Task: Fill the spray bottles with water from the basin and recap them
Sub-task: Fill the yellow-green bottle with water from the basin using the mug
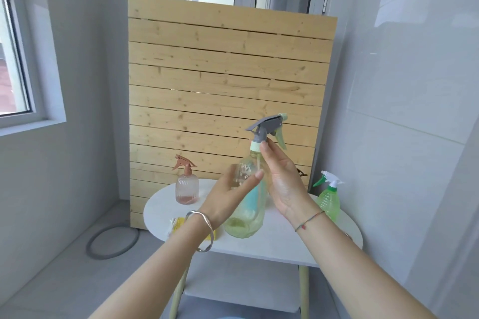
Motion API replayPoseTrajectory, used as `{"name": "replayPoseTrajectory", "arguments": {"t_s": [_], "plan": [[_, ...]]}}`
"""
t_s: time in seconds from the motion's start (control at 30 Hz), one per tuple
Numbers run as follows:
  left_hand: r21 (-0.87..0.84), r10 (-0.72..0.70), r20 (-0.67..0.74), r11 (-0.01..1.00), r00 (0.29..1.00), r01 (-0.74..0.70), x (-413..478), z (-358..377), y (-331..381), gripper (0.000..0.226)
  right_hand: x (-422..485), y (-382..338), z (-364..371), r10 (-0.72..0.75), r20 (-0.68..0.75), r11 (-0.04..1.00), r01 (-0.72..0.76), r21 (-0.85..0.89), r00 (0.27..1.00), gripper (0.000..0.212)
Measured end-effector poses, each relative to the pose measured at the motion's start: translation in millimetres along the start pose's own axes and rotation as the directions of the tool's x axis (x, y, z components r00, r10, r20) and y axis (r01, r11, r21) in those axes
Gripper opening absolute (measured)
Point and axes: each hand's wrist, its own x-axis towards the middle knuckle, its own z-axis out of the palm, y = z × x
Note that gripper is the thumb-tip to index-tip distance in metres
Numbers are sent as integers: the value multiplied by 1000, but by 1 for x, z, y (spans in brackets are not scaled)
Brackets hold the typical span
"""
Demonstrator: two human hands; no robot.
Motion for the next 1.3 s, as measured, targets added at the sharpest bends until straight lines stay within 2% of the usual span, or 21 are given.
{"name": "replayPoseTrajectory", "arguments": {"t_s": [0.07,0.17,0.3,0.47,0.6,0.7,0.83,0.93,1.03,1.1,1.17,1.3], "plan": [[-15,29,-40,999,999,-29,2,0,-6,27,3,4,1,16,-10,1000,-16,9,1000,38],[-49,13,89,999,996,-8,6,-1,-19,36,17,-1,-4,-22,-97,1000,21,-6,995,30],[55,-13,174,998,985,4,11,-1,-51,38,50,-28,-15,-108,-169,993,115,33,980,12],[56,-55,130,997,990,48,16,-2,-87,58,88,-67,-26,-181,-195,983,181,-17,964,11],[-36,-53,47,998,998,55,24,4,-101,50,108,-64,-38,-181,-161,973,153,-171,970,11],[-94,-45,-10,995,999,43,33,8,-107,37,117,-36,-55,-86,-117,906,29,-423,989,21],[-121,-35,-43,992,998,29,46,13,-117,37,107,27,-82,77,-117,740,-136,-658,990,28],[-130,-27,-57,991,998,19,49,13,-128,39,91,89,-108,216,-46,668,-182,-722,975,22],[-134,-40,-74,990,996,29,48,10,-142,41,85,146,-135,341,-90,579,-285,-764,936,37],[-133,-55,-89,990,994,43,47,6,-154,39,84,176,-146,396,-105,551,-328,-767,912,40],[-122,-64,-98,991,993,51,46,1,-166,36,84,200,-152,453,-87,503,-335,-796,887,39],[-124,-95,-125,989,988,80,45,-9,-184,43,82,232,-159,556,-60,402,-331,-853,829,39]]}}
